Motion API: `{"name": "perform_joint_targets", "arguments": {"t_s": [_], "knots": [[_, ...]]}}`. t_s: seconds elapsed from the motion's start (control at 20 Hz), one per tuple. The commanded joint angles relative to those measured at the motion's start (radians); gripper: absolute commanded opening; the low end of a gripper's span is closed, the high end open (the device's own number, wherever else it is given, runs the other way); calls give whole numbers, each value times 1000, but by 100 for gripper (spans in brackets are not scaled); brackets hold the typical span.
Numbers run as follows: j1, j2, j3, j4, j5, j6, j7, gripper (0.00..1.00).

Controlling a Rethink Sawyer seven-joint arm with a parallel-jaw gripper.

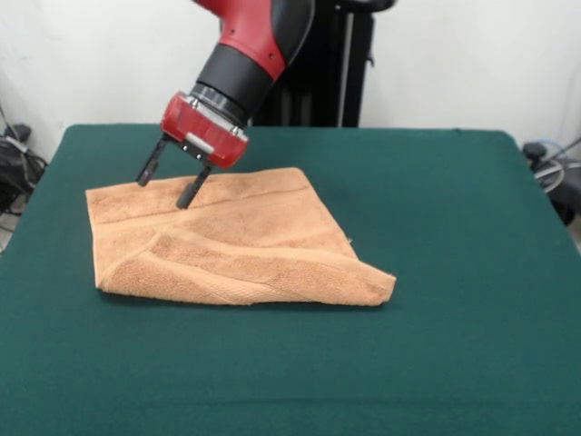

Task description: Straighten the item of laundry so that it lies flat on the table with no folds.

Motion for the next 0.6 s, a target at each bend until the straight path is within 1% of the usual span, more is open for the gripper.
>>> {"name": "perform_joint_targets", "arguments": {"t_s": [0.05,0.25,0.35,0.55,0.6], "knots": [[-33,-3,148,-26,-58,53,283,100],[-37,-7,152,-27,-64,55,278,100],[-35,-10,153,-21,-53,59,275,100],[-33,-16,159,-13,-33,115,256,100],[-25,-11,158,-10,-22,108,256,100]]}}
